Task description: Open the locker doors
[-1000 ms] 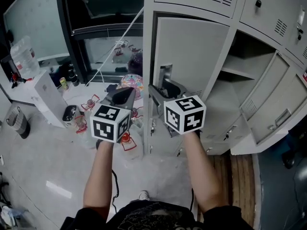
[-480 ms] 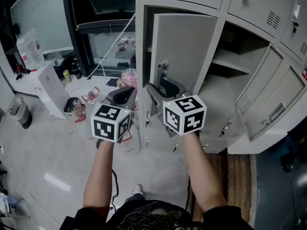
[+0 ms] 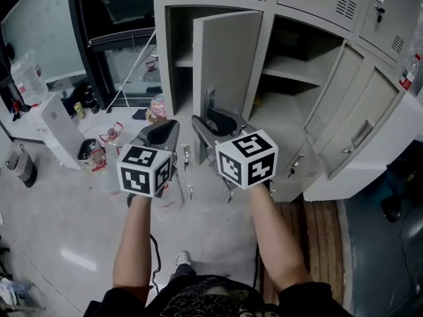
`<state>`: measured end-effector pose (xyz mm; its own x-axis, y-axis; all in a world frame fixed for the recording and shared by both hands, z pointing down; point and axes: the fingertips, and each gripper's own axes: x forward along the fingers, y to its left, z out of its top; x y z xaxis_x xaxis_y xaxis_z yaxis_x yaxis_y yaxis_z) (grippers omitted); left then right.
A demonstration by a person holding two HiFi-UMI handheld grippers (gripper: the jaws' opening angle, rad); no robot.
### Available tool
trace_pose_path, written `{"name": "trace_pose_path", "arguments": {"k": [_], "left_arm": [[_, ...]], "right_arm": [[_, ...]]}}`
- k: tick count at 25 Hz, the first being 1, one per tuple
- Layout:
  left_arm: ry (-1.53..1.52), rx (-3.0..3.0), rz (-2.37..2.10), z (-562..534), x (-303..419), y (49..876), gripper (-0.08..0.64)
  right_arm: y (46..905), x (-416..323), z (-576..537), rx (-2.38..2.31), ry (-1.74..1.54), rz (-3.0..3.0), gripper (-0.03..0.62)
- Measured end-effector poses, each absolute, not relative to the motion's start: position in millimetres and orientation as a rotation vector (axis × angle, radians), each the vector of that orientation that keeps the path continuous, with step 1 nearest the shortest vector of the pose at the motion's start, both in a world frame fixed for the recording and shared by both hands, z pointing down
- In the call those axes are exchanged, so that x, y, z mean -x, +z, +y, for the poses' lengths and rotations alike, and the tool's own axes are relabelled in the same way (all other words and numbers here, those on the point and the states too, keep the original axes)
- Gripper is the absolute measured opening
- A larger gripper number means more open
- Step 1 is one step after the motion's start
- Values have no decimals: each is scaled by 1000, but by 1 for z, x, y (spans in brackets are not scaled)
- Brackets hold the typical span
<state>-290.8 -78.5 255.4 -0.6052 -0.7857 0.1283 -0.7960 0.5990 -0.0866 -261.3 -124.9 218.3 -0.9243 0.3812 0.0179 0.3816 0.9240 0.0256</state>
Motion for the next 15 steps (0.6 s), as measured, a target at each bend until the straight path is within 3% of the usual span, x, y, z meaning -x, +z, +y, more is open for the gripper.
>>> {"name": "trace_pose_path", "arguments": {"k": [15], "left_arm": [[211, -1587, -2635, -175, 252, 251, 2]], "right_arm": [[217, 195, -190, 624, -3, -3065, 143]]}}
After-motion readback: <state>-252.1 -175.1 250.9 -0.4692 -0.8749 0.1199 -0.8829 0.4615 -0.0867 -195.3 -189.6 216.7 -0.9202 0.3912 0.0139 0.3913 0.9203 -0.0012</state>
